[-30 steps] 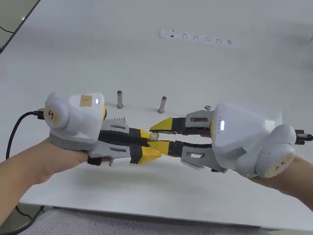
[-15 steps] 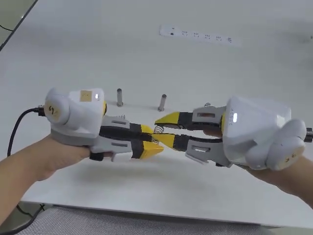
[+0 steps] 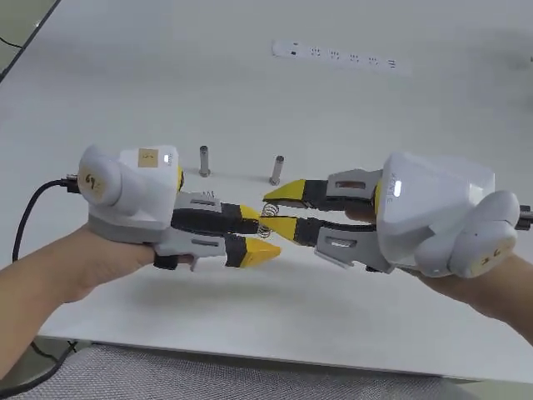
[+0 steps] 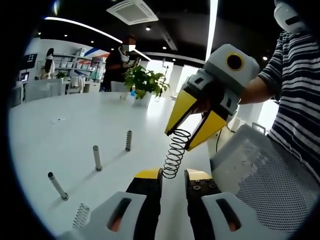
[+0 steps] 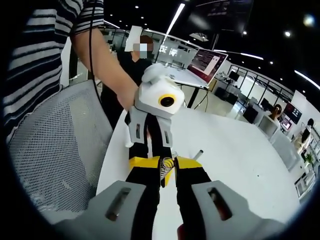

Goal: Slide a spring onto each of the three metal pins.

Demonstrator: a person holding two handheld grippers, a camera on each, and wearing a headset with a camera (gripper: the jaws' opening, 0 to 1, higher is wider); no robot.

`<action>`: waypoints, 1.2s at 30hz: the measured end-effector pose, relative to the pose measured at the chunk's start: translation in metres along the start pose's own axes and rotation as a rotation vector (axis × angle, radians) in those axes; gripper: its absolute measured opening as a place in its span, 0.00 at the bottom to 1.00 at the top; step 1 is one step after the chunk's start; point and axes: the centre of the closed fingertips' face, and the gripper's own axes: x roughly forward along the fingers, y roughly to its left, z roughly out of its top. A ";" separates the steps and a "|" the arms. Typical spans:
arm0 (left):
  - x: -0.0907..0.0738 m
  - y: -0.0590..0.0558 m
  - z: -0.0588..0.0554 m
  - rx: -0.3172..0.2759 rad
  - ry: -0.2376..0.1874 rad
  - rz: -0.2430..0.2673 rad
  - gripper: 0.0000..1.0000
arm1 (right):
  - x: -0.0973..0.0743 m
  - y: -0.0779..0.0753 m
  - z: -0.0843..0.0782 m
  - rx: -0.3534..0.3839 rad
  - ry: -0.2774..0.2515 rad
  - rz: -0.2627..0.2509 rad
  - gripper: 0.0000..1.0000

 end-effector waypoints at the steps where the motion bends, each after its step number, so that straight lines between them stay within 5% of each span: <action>1: 0.000 0.000 0.000 -0.001 -0.001 0.003 0.17 | 0.000 0.000 0.000 -0.001 0.001 -0.002 0.12; 15: -0.008 0.010 0.002 0.003 -0.021 0.078 0.36 | 0.001 -0.003 0.000 -0.016 0.016 -0.008 0.12; 36: -0.052 0.044 0.000 0.011 -0.045 0.286 0.76 | -0.002 -0.016 -0.006 0.005 0.034 -0.050 0.12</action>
